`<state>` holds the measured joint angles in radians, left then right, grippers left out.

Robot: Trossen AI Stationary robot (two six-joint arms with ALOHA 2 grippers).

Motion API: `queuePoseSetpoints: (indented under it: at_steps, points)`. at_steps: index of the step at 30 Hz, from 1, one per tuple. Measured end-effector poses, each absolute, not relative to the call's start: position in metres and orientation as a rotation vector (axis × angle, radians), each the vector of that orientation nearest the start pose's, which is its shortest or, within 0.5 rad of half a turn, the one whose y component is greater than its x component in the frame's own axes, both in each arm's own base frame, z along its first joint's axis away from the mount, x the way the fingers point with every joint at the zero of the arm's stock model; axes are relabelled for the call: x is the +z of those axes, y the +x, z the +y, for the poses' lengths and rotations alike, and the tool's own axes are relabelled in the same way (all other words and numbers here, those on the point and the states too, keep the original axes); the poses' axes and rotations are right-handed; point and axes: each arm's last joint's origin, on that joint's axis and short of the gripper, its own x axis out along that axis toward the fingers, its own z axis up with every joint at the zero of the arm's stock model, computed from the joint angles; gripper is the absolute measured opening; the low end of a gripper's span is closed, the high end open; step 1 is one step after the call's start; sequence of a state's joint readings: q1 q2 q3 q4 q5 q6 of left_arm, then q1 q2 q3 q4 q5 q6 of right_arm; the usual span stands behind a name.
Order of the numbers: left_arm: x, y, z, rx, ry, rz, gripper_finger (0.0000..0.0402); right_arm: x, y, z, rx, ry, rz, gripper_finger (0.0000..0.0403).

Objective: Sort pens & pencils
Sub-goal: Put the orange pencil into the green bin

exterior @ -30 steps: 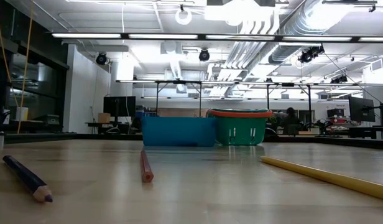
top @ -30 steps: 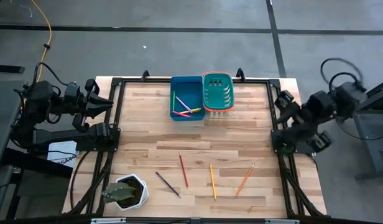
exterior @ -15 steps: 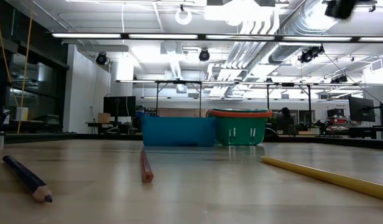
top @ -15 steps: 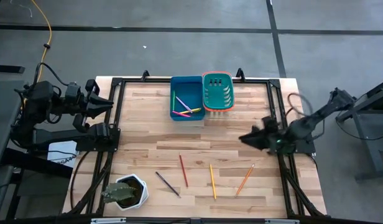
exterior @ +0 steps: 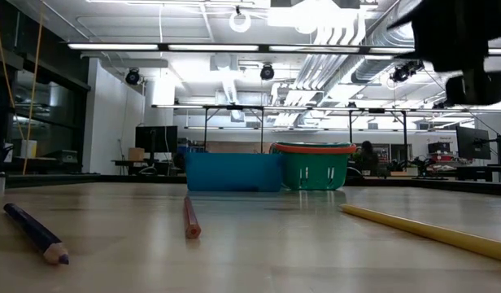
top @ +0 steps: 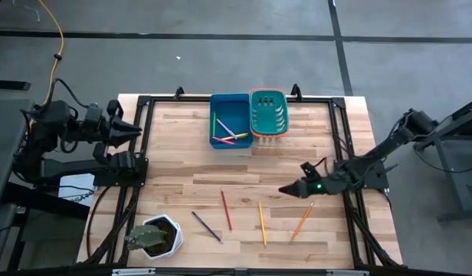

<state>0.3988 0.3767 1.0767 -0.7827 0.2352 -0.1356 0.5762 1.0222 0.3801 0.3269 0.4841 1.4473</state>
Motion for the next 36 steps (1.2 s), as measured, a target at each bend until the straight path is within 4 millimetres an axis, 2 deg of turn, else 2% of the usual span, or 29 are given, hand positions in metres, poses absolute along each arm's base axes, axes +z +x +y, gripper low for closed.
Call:
queuePoseSetpoints:
  at_steps: [6,13,18,25,29,36]
  points:
    - [0.393,0.02,0.001,0.171,-0.172,0.105,0.0051,0.192,0.19,0.108,-0.186,1.423,0.368,0.0128]
    - [0.391,0.019,0.001,0.17,-0.15,0.127,0.0051,0.201,0.203,0.12,-0.288,1.392,0.552,0.0128]
    - [0.39,0.019,0.001,0.169,-0.151,0.131,0.0051,0.212,0.203,0.12,-0.413,1.388,0.623,0.0128]
    - [0.386,0.019,0.0,0.16,-0.168,0.179,0.0051,0.216,0.2,0.125,-0.445,1.494,0.691,0.0128]
    - [0.383,0.018,0.0,0.161,-0.175,0.201,0.0051,0.215,0.197,0.127,-0.48,1.539,0.701,0.0128]
    - [0.379,0.017,-0.001,0.161,-0.194,0.245,0.0051,0.206,0.189,0.124,-0.655,1.628,0.759,0.0128]
